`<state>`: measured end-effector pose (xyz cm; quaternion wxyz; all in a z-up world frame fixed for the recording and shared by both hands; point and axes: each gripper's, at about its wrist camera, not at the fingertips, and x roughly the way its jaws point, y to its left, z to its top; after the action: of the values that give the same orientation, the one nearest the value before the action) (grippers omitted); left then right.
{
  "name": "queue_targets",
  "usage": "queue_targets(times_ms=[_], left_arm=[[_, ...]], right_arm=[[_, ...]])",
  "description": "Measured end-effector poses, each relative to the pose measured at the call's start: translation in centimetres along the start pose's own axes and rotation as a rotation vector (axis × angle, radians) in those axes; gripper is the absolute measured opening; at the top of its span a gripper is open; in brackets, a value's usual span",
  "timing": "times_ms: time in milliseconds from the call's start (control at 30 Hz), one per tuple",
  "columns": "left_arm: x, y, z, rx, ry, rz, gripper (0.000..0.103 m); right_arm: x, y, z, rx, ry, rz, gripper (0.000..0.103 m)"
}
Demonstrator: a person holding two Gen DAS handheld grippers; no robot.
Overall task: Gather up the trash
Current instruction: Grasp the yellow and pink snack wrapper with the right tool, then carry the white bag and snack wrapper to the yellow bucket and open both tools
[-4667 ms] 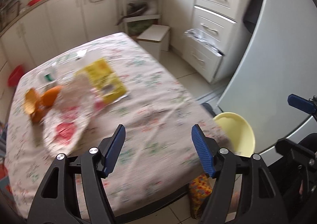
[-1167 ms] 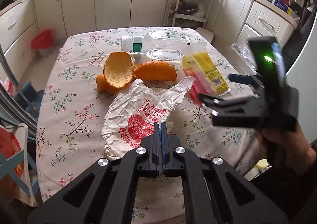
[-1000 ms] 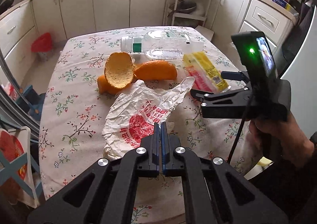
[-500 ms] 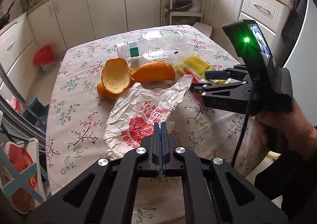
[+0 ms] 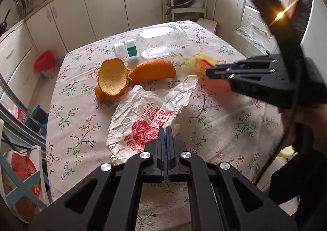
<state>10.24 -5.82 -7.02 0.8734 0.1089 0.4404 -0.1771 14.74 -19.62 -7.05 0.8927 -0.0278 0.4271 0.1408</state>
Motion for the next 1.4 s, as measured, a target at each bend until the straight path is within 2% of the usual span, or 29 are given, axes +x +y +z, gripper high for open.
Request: queue_targets(times_ms=[133,200,267,333,367,433,467,500,667,833,900,1233,1400], left_arm=[[0.9,-0.5,-0.5,0.026,0.031,0.024,0.009],[1.7,-1.0,-1.0,0.059,0.053,0.066,0.036],[2.4,-1.3,-1.5,0.081,0.062,0.113,0.044],[2.8,-1.7,-1.9,0.107,0.051,0.137,0.044],[2.8,-1.7,-1.9,0.106,0.048,0.141,0.044],[2.8,-1.3,-1.9,0.071,0.049,0.112,0.023],[2.7,-1.1,-1.7,0.055,0.043,0.108,0.017],[2.6,-1.1,-1.6,0.051,0.029,0.11,0.0],[0.5,-0.3,-0.8,-0.045,-0.071,0.059,0.001],[-3.2,-0.3,0.2,-0.117,-0.257,-0.111,0.001],[-4.0,-0.8,0.4,-0.124,-0.298,-0.154,0.001],[-5.3,-5.0,1.5,-0.069,-0.359,-0.305,0.001],[-5.8,-7.5,2.0,-0.04,-0.361,-0.366,0.001]], right_arm=[[-1.5,0.1,-0.4,-0.008,-0.017,0.008,0.01],[-1.9,0.2,-0.6,-0.011,-0.02,0.01,0.01],[-2.5,0.1,-1.0,-0.011,-0.021,0.014,0.01],[-3.1,0.2,-1.2,-0.011,-0.025,0.019,0.01],[-3.4,0.3,-1.4,-0.012,-0.029,0.021,0.01],[-4.1,0.3,-1.7,-0.012,-0.037,0.026,0.01],[-4.4,0.3,-1.8,-0.011,-0.041,0.027,0.01],[-4.8,0.3,-2.0,-0.012,-0.045,0.028,0.01],[-6.8,0.2,-2.8,-0.02,-0.08,0.028,0.01],[-8.6,0.0,-3.7,-0.026,-0.111,0.014,0.01],[-9.3,-0.3,-4.1,-0.024,-0.12,0.005,0.01],[-11.8,-1.2,-6.1,-0.06,-0.148,-0.104,0.01],[-13.0,-1.8,-7.4,-0.086,-0.165,-0.174,0.01]])
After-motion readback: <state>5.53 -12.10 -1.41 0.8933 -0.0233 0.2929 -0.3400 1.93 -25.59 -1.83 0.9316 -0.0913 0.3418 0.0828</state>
